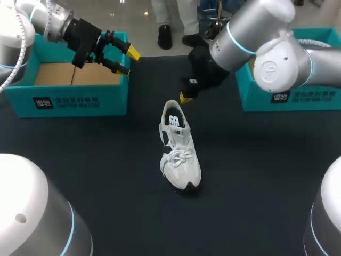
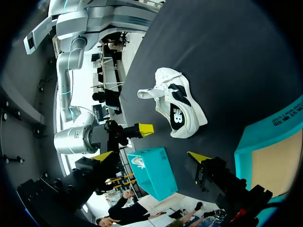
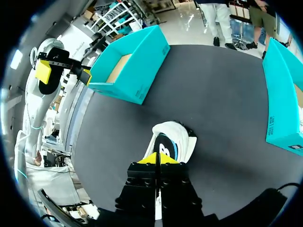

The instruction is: Take the shoe out of the shoebox, open the shoe tongue, remove and reinsert the insole, then place the shoe into the shoebox

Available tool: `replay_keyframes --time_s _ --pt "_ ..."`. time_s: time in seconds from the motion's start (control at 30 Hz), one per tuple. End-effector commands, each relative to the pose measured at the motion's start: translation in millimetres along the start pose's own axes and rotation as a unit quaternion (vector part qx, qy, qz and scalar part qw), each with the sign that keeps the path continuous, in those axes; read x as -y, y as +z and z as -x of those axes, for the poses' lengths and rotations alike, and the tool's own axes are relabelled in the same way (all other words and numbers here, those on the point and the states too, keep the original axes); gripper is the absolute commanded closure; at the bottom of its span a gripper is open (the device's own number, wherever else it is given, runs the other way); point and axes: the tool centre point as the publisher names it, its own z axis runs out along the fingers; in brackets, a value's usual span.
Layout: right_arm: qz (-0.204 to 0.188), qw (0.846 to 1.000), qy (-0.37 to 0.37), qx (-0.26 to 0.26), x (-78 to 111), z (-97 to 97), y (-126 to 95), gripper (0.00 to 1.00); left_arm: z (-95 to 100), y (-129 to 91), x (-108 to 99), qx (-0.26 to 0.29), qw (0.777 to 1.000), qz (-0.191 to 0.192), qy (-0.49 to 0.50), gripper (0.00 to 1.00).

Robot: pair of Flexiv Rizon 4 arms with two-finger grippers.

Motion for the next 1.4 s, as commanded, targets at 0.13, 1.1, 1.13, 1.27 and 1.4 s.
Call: replay_keyframes --time_s 0.13,1.1,1.13,1.27,1.4 --pt "-0.017 0.991 0.042 0.122 -5.0 -10.6 1.9 1.00 0.3 -0.2 0.1 -0.002 1.000 0.000 0.001 0.00" --pt "-0.062 0.977 0.049 0.196 21.3 -24.0 24.9 1.00 0.3 -0.2 0.1 -0.002 1.000 0.000 0.001 0.00" --pt "-0.062 0.977 0.050 0.197 23.4 -22.5 29.1 1.00 0.3 -0.2 0.1 -0.002 1.000 0.000 0.001 0.00" --pt "-0.056 0.975 0.062 0.208 33.2 -17.9 43.0 1.00 0.3 -0.2 0.1 -0.002 1.000 0.000 0.001 0.00" --pt "-0.066 0.974 0.065 0.208 40.7 -14.9 57.5 1.00 0.3 -0.2 0.1 -0.002 1.000 0.000 0.001 0.00"
